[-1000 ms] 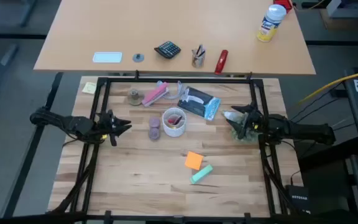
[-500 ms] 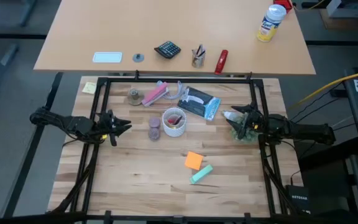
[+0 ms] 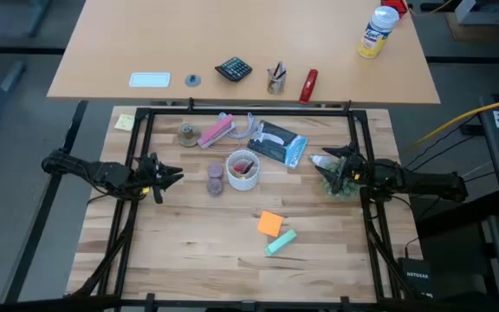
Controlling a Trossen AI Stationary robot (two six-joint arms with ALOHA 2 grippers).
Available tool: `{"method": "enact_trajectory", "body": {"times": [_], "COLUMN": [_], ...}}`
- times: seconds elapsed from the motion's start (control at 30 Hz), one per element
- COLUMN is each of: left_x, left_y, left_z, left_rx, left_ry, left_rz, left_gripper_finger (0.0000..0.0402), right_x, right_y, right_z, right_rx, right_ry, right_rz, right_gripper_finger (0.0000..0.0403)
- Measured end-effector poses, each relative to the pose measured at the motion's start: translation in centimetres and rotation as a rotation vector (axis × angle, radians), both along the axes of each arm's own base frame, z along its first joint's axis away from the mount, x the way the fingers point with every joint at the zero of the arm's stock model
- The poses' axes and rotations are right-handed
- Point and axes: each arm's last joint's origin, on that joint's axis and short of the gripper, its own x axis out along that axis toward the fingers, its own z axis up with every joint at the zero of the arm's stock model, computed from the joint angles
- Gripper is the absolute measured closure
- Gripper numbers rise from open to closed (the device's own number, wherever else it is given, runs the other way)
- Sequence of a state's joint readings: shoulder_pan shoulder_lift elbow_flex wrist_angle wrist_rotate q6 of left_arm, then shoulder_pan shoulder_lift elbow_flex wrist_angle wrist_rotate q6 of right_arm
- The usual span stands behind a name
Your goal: Screw lightbulb
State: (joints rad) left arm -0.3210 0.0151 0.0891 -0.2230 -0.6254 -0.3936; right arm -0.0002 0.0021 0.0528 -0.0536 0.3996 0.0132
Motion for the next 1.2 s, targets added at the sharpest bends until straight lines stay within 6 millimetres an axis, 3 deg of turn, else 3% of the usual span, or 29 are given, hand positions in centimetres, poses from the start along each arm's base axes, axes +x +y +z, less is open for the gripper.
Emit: {"method": "enact_trajectory", "body": {"times": [1.2], "left_x": [0.00], "left_y": [0.00], "left_z": [0.03], "left_rx": [-0.005], "left_ry": [-0.004], "left_rz": [0.001], "left_gripper_finger": [0.0304], "right_x": [0.00], "right_y": [0.00], "right_z": [0.04], "right_rx": [0.019], "right_ry": [-0.014], "right_rz": [0.000], "right_gripper_finger": [0.0052]}}
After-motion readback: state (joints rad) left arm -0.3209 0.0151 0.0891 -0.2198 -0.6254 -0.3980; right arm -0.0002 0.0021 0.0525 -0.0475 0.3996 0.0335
